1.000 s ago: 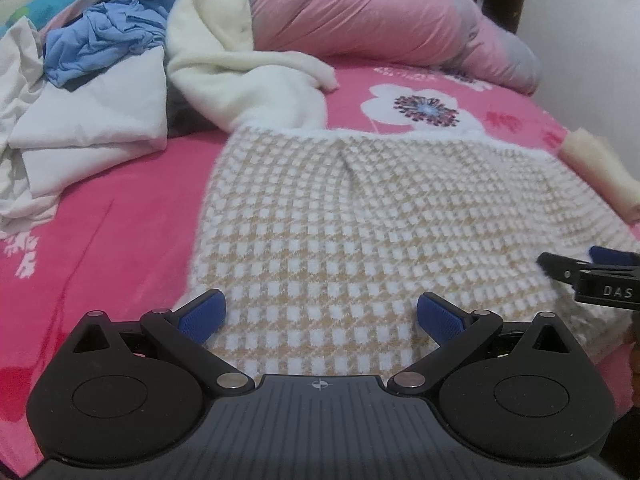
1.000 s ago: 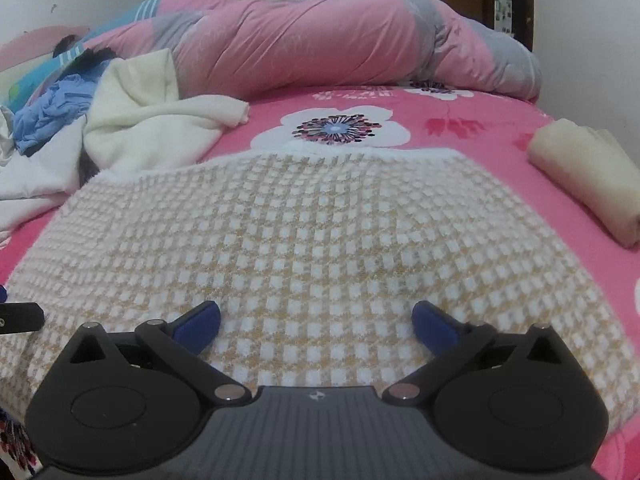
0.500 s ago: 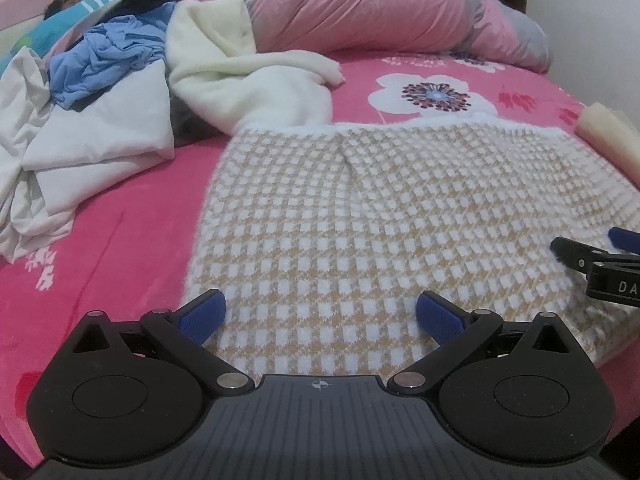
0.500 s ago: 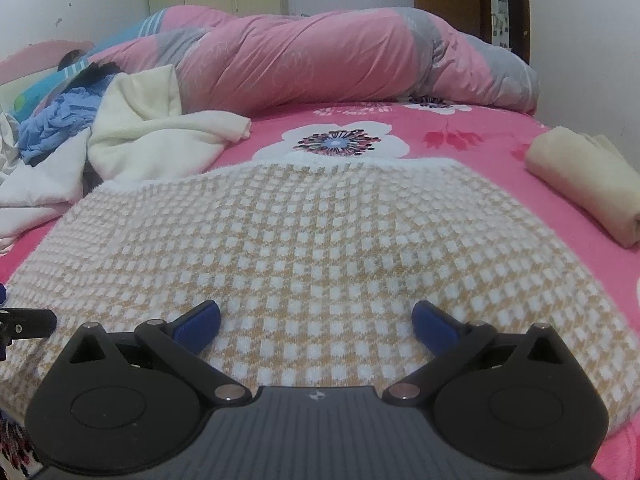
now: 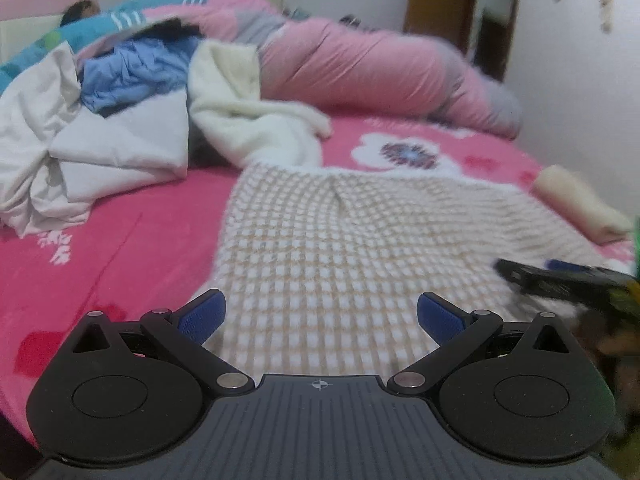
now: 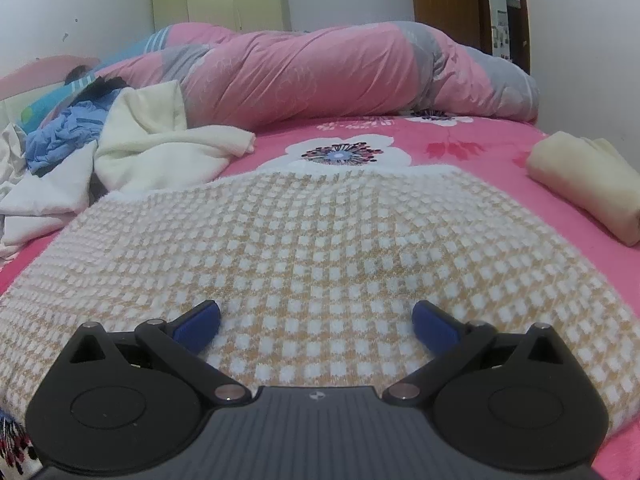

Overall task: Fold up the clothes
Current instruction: 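Grasp the cardigan edge with the left tool and lift it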

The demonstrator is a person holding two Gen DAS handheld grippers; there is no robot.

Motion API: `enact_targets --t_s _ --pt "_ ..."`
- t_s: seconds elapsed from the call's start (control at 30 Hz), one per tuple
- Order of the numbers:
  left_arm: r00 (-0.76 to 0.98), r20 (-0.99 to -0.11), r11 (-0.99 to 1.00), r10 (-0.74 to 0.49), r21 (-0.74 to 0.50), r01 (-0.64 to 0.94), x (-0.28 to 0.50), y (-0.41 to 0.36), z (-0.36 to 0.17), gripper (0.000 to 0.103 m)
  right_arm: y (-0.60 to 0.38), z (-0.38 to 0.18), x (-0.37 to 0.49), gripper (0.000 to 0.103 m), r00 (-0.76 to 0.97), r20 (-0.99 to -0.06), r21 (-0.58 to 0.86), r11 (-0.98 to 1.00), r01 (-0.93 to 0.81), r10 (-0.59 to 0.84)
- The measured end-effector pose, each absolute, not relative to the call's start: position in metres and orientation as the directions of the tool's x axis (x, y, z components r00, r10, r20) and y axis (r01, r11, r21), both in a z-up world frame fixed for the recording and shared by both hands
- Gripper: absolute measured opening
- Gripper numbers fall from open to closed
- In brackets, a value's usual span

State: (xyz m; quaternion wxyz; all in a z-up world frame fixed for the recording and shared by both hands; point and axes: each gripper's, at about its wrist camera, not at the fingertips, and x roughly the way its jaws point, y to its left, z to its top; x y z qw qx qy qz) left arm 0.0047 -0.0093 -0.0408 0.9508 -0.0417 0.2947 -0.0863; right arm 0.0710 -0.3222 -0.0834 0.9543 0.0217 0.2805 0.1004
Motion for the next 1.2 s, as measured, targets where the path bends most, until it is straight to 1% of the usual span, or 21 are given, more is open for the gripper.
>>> enact_targets --t_s 0.13,0.2,0.27,0.33,0.4,0.53,0.6,0.67,0.7,0.77,0.9,0.93,0.97,1.0,1.03,1.07,1.2 --pt "0.802 -0.541 0.965 -0.251 -0.201 0.167 -0.029 0.003 -0.050 0.103 -0.323 -0.084 0.070 0.103 0.826 -0.525 0.097 0.979 -0.182 0.206" --pt "0.779 -0.557 0.950 -0.287 -0.271 0.156 -0.034 0.008 -0.060 0.102 -0.323 -0.085 0.070 0.103 0.827 -0.522 0.098 0.978 -0.183 0.207" --pt "0.754 -0.571 0.926 -0.324 -0.356 0.128 -0.027 0.013 -0.071 0.099 -0.324 -0.085 0.069 0.103 0.830 -0.518 0.098 0.978 -0.182 0.207" --pt "0.753 -0.544 0.886 -0.369 -0.451 0.108 -0.018 0.019 -0.081 0.099 -0.323 -0.086 0.068 0.103 0.832 -0.515 0.098 0.979 -0.180 0.205" --pt "0.755 -0.524 0.851 -0.394 -0.518 0.085 -0.005 0.023 -0.091 0.097 -0.323 -0.086 0.068 0.103 0.832 -0.517 0.098 0.979 -0.177 0.202" --pt "0.786 -0.471 0.785 -0.400 -0.619 0.028 0.015 0.035 -0.106 0.095 -0.322 -0.085 0.068 0.103 0.829 -0.522 0.097 0.980 -0.175 0.200" --pt "0.806 -0.444 0.766 -0.391 -0.643 0.017 0.022 0.038 -0.106 0.091 -0.322 -0.084 0.068 0.103 0.828 -0.524 0.097 0.980 -0.175 0.200" --pt "0.821 -0.431 0.758 -0.373 -0.652 0.002 0.028 0.040 -0.108 0.077 -0.322 -0.084 0.068 0.103 0.827 -0.526 0.096 0.980 -0.175 0.199" --pt "0.827 -0.427 0.755 -0.365 -0.655 -0.005 0.031 0.041 -0.109 0.074 -0.322 -0.084 0.068 0.103 0.826 -0.527 0.095 0.980 -0.174 0.198" --pt "0.841 -0.411 0.750 -0.351 -0.661 -0.010 0.035 0.042 -0.110 0.055 -0.321 -0.083 0.069 0.103 0.824 -0.532 0.094 0.981 -0.172 0.196" --pt "0.849 -0.400 0.753 -0.345 -0.658 -0.004 0.042 0.040 -0.117 0.049 -0.319 -0.081 0.071 0.103 0.818 -0.545 0.089 0.983 -0.163 0.185" --pt "0.851 -0.398 0.753 -0.343 -0.658 -0.004 0.042 0.040 -0.118 0.044 -0.318 -0.081 0.071 0.103 0.815 -0.550 0.086 0.983 -0.160 0.181" --pt "0.853 -0.396 0.754 -0.340 -0.657 -0.004 0.041 0.041 -0.117 0.037 -0.317 -0.080 0.072 0.103 0.812 -0.556 0.082 0.984 -0.158 0.177" --pt "0.856 -0.392 0.750 -0.338 -0.662 -0.007 0.041 0.042 -0.115 0.032 -0.316 -0.079 0.073 0.103 0.809 -0.562 0.079 0.985 -0.155 0.173" --pt "0.860 -0.379 0.743 -0.342 -0.670 0.000 0.037 0.044 -0.112 0.024 -0.315 -0.078 0.074 0.103 0.805 -0.568 0.077 0.985 -0.153 0.170" --pt "0.868 -0.357 0.737 -0.346 -0.676 0.016 0.037 0.046 -0.107 0.020 -0.315 -0.078 0.075 0.103 0.802 -0.574 0.076 0.986 -0.151 0.167" --pt "0.893 -0.247 0.745 -0.375 -0.654 0.133 0.037 0.039 -0.078 0.014 -0.312 -0.079 0.074 0.103 0.803 -0.578 0.064 0.989 -0.136 0.148"
